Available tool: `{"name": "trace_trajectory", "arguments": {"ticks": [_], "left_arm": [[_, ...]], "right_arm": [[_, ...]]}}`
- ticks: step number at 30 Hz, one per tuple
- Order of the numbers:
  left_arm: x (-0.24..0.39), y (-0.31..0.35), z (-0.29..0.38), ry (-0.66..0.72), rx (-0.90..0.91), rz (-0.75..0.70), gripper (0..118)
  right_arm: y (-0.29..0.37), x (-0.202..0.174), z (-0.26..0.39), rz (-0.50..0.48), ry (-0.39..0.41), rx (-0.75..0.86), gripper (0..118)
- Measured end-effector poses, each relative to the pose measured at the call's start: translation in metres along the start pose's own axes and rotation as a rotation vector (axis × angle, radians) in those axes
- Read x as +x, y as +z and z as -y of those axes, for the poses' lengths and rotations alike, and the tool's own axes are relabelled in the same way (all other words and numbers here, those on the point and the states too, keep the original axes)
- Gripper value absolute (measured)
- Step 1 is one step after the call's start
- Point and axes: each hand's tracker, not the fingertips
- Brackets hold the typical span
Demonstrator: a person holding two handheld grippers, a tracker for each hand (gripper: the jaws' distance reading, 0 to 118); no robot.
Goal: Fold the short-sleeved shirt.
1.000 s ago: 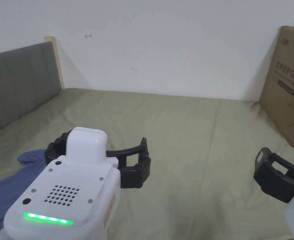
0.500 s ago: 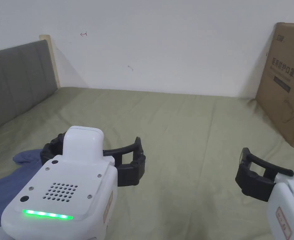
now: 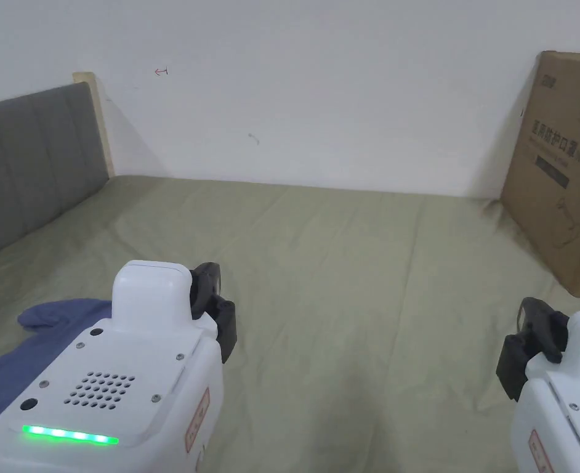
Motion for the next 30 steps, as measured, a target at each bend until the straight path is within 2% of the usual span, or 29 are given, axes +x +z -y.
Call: {"name": "trace_trajectory", "arguments": {"ticks": [2,5,10,13,15,19,22,26,30], "left_arm": [[-0.004,0.001,-0.003,0.006,-0.003,-0.019,0],[-0.019,0.014,-0.011,0.000,0.011,-0.082,0],[-0.063,0.046,-0.023,0.000,0.017,-0.253,0],[-0.087,0.072,-0.024,-0.008,0.008,-0.365,0],[-0.099,0.086,-0.022,-0.013,-0.002,-0.416,0],[-0.120,0.102,-0.017,-0.006,-0.033,-0.476,0],[-0.131,0.098,-0.011,0.001,-0.065,-0.486,0],[-0.145,0.075,0.006,0.059,-0.143,-0.434,0],[-0.165,0.025,0.044,0.115,-0.300,-0.369,0]], "right_arm": [[-0.004,-0.005,-0.003,-0.022,0.007,-0.009,0],[-0.011,-0.022,-0.008,-0.108,0.003,-0.009,0],[-0.018,-0.078,-0.018,-0.336,0.023,0.002,0],[-0.018,-0.117,-0.020,-0.506,-0.010,-0.014,0],[-0.015,-0.139,-0.020,-0.586,-0.017,-0.025,0],[-0.006,-0.176,-0.016,-0.659,0.058,-0.023,0],[-0.006,-0.189,-0.012,-0.684,0.062,-0.041,0],[-0.016,-0.199,-0.005,-0.691,0.075,-0.082,0],[-0.032,-0.205,0.004,-0.680,0.084,-0.130,0]]}}
